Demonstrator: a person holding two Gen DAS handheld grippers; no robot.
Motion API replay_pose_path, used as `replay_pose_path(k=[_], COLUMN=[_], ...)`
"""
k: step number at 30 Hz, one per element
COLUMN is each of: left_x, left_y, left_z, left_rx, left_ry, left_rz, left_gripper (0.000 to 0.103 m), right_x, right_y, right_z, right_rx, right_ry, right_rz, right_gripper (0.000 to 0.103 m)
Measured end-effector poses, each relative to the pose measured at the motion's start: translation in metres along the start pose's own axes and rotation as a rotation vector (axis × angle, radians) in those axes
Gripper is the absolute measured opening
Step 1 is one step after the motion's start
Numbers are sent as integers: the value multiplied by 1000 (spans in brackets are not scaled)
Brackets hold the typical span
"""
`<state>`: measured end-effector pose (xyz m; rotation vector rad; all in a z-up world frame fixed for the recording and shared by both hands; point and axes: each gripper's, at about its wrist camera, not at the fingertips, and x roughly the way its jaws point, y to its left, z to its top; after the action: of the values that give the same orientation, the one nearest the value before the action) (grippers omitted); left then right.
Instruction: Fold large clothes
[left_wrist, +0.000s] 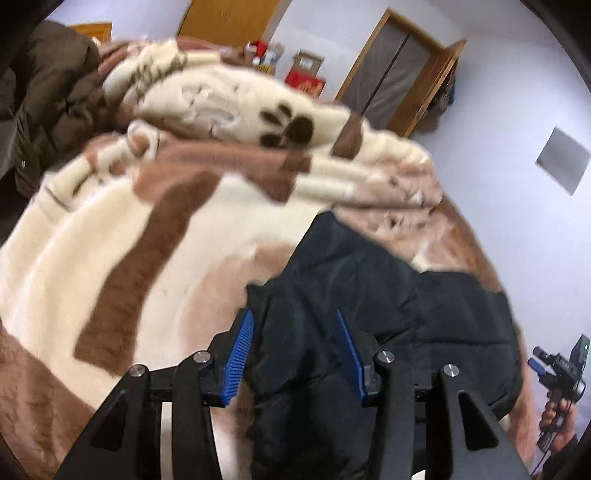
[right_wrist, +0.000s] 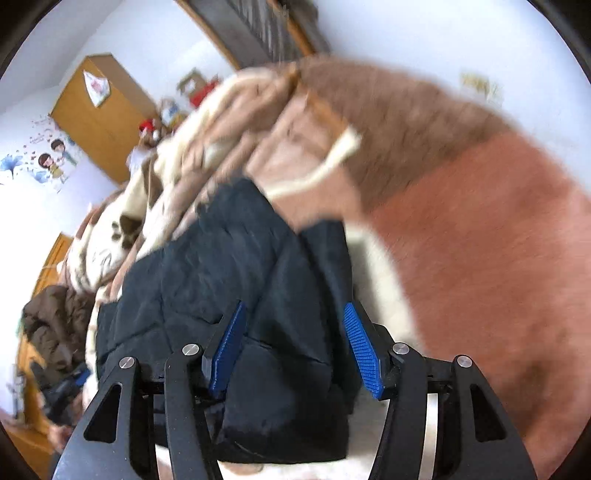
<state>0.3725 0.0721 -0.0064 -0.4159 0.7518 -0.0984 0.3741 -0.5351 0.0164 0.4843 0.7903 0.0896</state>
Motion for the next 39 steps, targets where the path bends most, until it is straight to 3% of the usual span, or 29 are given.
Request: replay_pose_path(k=[3,6,8,10,15,21,31,39], left_x=[12,51,74,71,30,-44,-165,-213], left_y=[-24,-37,-30,-30,-40,-68,-116,-125], left_z=[5,-1,-12,-17,-25,-53,-127,-188], left_rx=[86,151,142,139,160,204,280,302], left_ry=[7,74,134,119,85,37,18,31], left_rz=[8,80,116,123,132,134,117,112], left_gripper=[48,48,48,48,48,53,56,59], right_x=[5,37,65,70,32,-35,-136,-179], right_y=[23,37,34,31,47,83,139,160], right_z=[-2,-6,-11,-15,-29,-81,-171,-228], right_rx=[-83,-150,-149,-148,-198,-264,-365,-432], right_ry=[-7,70,145,157,95,26,-60,-58], right_rz=[-1,-41,-100,-116,-134,-113,-149,-146], right_gripper=[56,56,56,56,56,56,56,56])
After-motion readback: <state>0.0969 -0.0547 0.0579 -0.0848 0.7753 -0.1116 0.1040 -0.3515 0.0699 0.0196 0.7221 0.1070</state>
